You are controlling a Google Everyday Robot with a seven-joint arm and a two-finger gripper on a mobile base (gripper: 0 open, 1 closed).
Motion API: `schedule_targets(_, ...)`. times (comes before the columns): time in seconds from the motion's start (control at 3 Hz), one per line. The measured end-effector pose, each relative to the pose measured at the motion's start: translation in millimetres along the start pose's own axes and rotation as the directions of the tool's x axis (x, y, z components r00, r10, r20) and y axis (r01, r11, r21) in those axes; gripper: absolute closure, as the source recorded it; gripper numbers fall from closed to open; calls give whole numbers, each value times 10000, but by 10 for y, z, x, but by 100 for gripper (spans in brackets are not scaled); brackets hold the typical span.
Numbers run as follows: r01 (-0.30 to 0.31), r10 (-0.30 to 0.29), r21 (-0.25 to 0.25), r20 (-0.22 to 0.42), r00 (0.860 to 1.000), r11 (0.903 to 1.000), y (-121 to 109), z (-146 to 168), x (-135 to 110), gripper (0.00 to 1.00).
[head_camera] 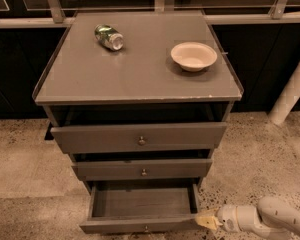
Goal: Close bottom drawer
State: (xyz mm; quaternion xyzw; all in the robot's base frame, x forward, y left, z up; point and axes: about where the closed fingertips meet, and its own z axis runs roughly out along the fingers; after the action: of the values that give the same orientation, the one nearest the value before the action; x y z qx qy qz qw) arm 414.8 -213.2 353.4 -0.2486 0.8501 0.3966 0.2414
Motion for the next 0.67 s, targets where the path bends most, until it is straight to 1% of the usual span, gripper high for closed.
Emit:
schedule_targets(0.33, -538, 539, -476, 2, 9985, 9974, -99, 239, 217, 100)
schedule_targets(0.67, -1156, 1159, -1185, -47, 9933, 9862, -245, 586, 467, 100)
